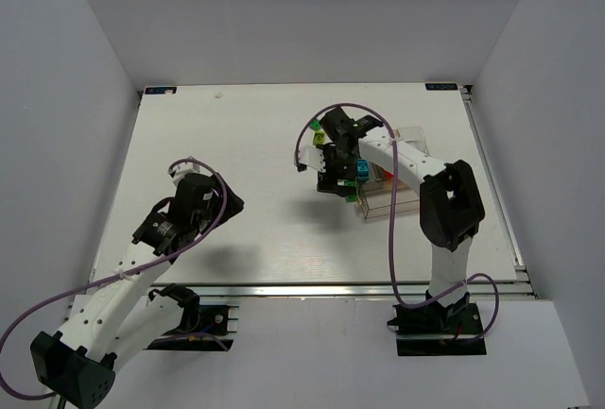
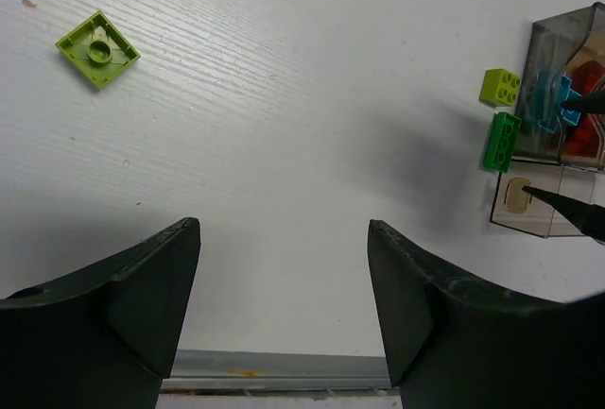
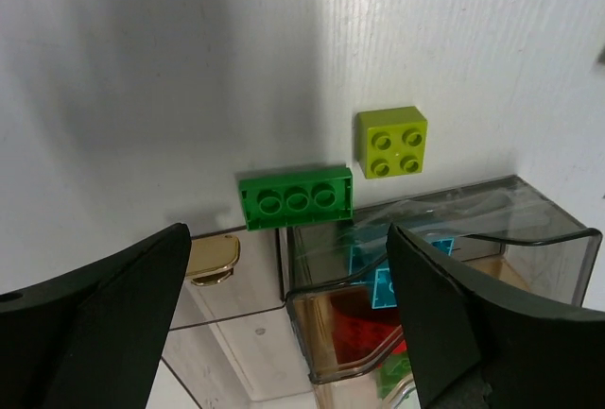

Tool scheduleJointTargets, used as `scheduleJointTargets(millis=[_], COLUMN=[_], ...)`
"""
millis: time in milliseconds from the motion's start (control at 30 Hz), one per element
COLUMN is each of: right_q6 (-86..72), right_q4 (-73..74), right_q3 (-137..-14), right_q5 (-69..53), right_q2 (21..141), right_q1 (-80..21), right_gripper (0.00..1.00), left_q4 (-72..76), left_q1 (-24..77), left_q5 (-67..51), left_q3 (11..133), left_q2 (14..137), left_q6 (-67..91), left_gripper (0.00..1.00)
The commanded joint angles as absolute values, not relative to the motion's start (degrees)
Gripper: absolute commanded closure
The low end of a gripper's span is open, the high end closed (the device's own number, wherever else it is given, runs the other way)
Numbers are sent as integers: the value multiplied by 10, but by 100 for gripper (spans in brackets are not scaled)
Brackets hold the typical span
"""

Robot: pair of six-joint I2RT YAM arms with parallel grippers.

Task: Sort the legos into containers by color

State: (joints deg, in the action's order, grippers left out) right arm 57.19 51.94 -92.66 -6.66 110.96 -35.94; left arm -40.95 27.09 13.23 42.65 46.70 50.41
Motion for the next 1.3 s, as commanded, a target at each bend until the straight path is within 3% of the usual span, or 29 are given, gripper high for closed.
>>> scheduleJointTargets(millis=[0, 433, 1267], right_q6=[615, 664, 708], right_q4=[549, 483, 453], right_q3=[-921, -848, -855], right_q5=[-24, 102, 134], right_q2=[1103, 1127, 1186], right_q1=[-374, -415, -413], right_gripper=[11, 11, 11], left_q4=[-417, -422, -479], left_q1=[270, 270, 270], left_q5=[148, 142, 160], left_q3=[431, 449, 459], left_q2=[461, 481, 432], left_q6=[498, 490, 528], left_gripper=[19, 19, 19])
